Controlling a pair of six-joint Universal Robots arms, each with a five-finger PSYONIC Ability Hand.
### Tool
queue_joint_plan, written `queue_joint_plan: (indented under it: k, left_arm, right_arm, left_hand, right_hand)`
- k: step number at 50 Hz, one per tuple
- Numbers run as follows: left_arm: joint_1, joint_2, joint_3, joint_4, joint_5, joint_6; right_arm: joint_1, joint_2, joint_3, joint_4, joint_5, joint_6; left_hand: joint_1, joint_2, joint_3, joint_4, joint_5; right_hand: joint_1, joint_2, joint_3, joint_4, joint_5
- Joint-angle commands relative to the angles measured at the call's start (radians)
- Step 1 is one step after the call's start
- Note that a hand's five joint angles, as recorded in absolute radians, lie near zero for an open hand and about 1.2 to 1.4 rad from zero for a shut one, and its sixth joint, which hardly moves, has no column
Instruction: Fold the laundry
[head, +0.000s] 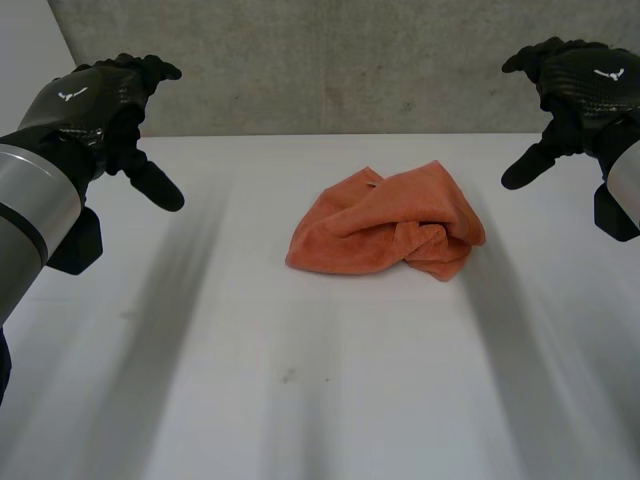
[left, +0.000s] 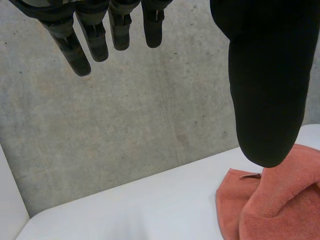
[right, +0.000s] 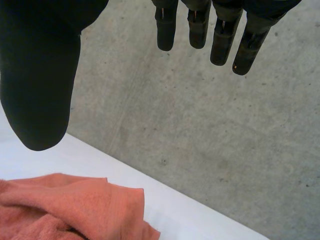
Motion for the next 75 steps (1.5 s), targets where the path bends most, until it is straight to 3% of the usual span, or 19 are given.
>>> queue_joint_plan:
  k: [1,7,10,15,27,29,31,32,33,40,45,53,63,72,74,75]
  left_arm:
    - [-0.002,-0.013,-0.003,0.003,0.0,0.0]
    - [-0.005,-0.037,-0.013,0.019,0.0,0.0]
    - [-0.004,-0.08,-0.017,0.049,0.0,-0.002]
    - [-0.005,-0.167,-0.02,0.091,0.0,0.0]
    - [-0.005,-0.26,-0.017,0.122,-0.003,0.003]
    - [-0.005,-0.263,-0.017,0.123,-0.003,0.003]
    - [-0.005,-0.266,-0.019,0.125,-0.003,0.003]
    - [-0.005,-0.266,-0.019,0.125,-0.003,0.003]
    - [-0.005,-0.267,-0.02,0.128,-0.003,0.003]
    - [-0.005,-0.286,-0.023,0.141,-0.001,-0.003]
    - [-0.001,-0.323,-0.023,0.161,0.005,-0.017]
    - [0.033,-0.395,-0.023,0.221,0.048,-0.084]
    - [0.036,-0.444,-0.045,0.236,0.333,-0.325]
    - [0.031,-0.519,-0.052,0.27,0.473,-0.474]
    - [0.028,-0.537,-0.052,0.272,0.527,-0.505]
    - [0.028,-0.537,-0.052,0.272,0.528,-0.505]
  right_arm:
    - [0.0,0.11,-0.013,0.002,-0.004,-0.029]
    - [0.004,0.203,-0.033,-0.006,-0.033,-0.04]
    - [0.014,0.372,-0.135,-0.029,-0.136,-0.041]
    - [0.015,0.549,-0.292,-0.026,-0.199,-0.041]
    - [0.044,0.897,-0.604,-0.036,-0.21,-0.04]
    - [0.06,0.939,-0.64,-0.038,-0.201,-0.043]
    - [0.076,0.973,-0.685,-0.039,-0.202,-0.06]
    - [0.077,0.973,-0.685,-0.039,-0.202,-0.06]
    - [0.084,0.959,-0.695,-0.045,-0.199,-0.069]
    - [0.121,0.713,-0.633,-0.081,-0.188,-0.041]
    - [0.15,0.45,-0.475,-0.107,-0.193,-0.038]
    - [0.207,0.235,-0.3,-0.099,-0.19,-0.035]
    - [0.227,0.034,-0.122,-0.088,-0.188,-0.031]
    - [0.238,-0.034,-0.028,-0.082,-0.179,-0.008]
    - [0.235,-0.044,-0.004,-0.084,-0.179,0.02]
    - [0.235,-0.044,-0.004,-0.084,-0.179,0.02]
  left_hand:
    - [-0.002,0.012,0.007,0.01,-0.02]
    - [-0.002,0.012,0.007,0.01,-0.02]
    - [0.001,0.015,0.009,0.013,-0.017]
    - [0.004,0.018,0.012,0.016,-0.014]
    - [0.001,0.015,0.009,0.013,-0.017]
    - [0.001,0.015,0.009,0.013,-0.017]
    - [-0.002,0.012,0.007,0.01,-0.02]
    - [-0.002,0.012,0.007,0.01,-0.02]
    - [-0.002,0.012,0.007,0.01,-0.02]
    - [0.001,0.015,0.009,0.013,-0.017]
    - [0.004,0.018,0.012,0.016,-0.014]
    - [-0.002,0.012,0.007,0.01,-0.02]
    - [-0.002,0.012,0.007,0.01,-0.02]
    - [0.024,0.038,0.033,0.037,0.007]
    - [0.24,0.254,0.248,0.252,0.222]
    - [0.242,0.255,0.25,0.254,0.224]
  right_hand:
    - [-0.034,-0.047,-0.039,-0.059,-0.072]
    - [-0.034,-0.047,-0.039,-0.059,-0.072]
    - [-0.034,-0.047,-0.039,-0.059,-0.072]
    - [-0.025,-0.038,-0.03,-0.049,-0.062]
    - [0.287,0.274,0.282,0.263,0.25]
    - [0.366,0.354,0.361,0.342,0.329]
    - [1.049,1.037,1.044,1.025,1.012]
    - [1.053,1.041,1.048,1.029,1.016]
    - [1.186,1.173,1.181,1.162,1.149]
    - [1.187,1.175,1.182,1.163,1.15]
    - [1.187,1.175,1.182,1.163,1.15]
    - [1.187,1.175,1.182,1.163,1.15]
    - [1.187,1.175,1.182,1.163,1.15]
    - [1.187,1.175,1.182,1.163,1.15]
    - [1.187,1.175,1.182,1.163,1.15]
    - [1.187,1.175,1.182,1.163,1.15]
